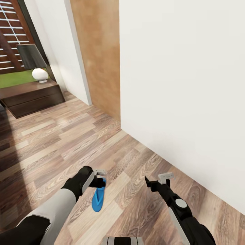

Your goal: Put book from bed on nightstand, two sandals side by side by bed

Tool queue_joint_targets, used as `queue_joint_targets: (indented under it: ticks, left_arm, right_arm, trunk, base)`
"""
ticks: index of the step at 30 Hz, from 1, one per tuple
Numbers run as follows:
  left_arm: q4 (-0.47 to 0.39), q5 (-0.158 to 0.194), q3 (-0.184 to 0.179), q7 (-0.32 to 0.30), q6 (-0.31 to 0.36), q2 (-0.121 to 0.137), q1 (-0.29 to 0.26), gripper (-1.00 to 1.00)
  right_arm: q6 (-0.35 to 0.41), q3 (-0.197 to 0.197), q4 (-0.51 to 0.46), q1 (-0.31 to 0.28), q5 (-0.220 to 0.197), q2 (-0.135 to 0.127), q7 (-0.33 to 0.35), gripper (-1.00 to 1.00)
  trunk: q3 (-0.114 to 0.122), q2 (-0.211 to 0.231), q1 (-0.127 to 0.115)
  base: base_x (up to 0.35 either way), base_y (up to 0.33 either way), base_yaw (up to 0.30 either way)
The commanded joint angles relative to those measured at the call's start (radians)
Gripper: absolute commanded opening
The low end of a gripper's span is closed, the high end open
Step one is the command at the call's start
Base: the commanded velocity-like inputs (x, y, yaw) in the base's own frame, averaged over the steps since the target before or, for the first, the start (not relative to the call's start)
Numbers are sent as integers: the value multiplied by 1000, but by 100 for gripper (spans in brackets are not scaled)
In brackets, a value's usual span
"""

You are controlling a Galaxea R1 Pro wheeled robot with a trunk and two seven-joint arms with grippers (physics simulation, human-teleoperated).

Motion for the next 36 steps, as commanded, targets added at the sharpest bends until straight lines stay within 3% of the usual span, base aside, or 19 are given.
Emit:
queue_joint_targets:
  ticks: [1,6,14,19,21,22,25,30,36]
  left_arm:
    - [-1,9,-6,4,4,1,0,100]
    - [-1,9,-6,5,4,1,0,100]
    - [0,9,-5,2,4,2,0,100]
    - [3,9,-6,4,4,-1,0,100]
    - [2,9,-5,5,3,-2,0,100]
    - [1,9,-6,5,2,-2,0,100]
    - [0,9,-6,6,-11,-2,0,100]
    - [8,9,-6,7,-107,1,0,100]
    - [8,9,-1,6,-125,1,0,100]
  right_arm:
    - [5,1,-1,0,-10,-1,1,100]
    - [5,6,-1,0,-10,-1,2,100]
    - [5,62,-9,0,-9,-5,4,100]
    - [15,133,-43,0,-7,-11,23,100]
    - [41,193,-97,0,-6,-14,30,100]
    - [47,201,-104,-1,-6,-14,31,100]
    - [54,212,-113,-1,-6,-13,32,100]
    - [57,224,-119,-1,-6,-13,60,100]
    - [57,225,-120,-1,-6,-12,83,100]
  trunk:
    - [-1,0,0]
    - [-1,0,0]
    - [-1,0,0]
    - [-16,-1,2]
    - [-24,-2,3]
    - [-28,-2,4]
    - [-39,-3,5]
    - [-59,-4,7]
    - [-82,-5,10]
  base:
    - [324,0,0]
    - [330,-1,0]
    - [205,-43,0]
    - [23,-7,0]
    - [4,-1,0]
    - [1,0,0]
    - [0,0,0]
    - [0,0,0]
    - [0,0,0]
